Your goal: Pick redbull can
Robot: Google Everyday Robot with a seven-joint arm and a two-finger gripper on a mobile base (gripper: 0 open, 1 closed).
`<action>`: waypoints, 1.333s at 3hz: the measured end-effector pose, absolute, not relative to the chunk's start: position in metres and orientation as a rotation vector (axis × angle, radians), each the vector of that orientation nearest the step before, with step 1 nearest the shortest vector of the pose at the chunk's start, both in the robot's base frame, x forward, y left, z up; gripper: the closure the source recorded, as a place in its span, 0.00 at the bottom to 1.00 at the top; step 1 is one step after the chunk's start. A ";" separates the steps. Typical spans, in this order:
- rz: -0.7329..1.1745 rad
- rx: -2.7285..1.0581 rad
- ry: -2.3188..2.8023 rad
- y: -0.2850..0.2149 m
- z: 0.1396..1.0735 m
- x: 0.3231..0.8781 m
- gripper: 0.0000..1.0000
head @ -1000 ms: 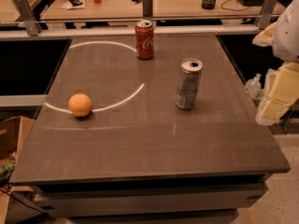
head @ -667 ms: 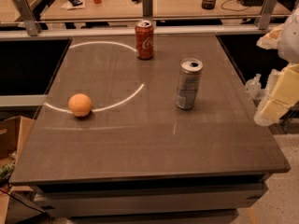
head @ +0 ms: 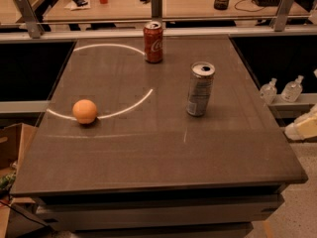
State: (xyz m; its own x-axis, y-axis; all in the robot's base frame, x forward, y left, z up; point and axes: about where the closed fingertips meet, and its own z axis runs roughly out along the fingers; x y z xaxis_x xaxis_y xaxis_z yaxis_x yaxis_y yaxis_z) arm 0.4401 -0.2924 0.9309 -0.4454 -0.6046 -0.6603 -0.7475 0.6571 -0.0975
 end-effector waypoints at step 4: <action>0.752 -0.859 1.792 -0.260 0.943 0.441 0.00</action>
Offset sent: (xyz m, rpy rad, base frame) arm 0.0009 0.0229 0.0426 0.6975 -0.2378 0.1326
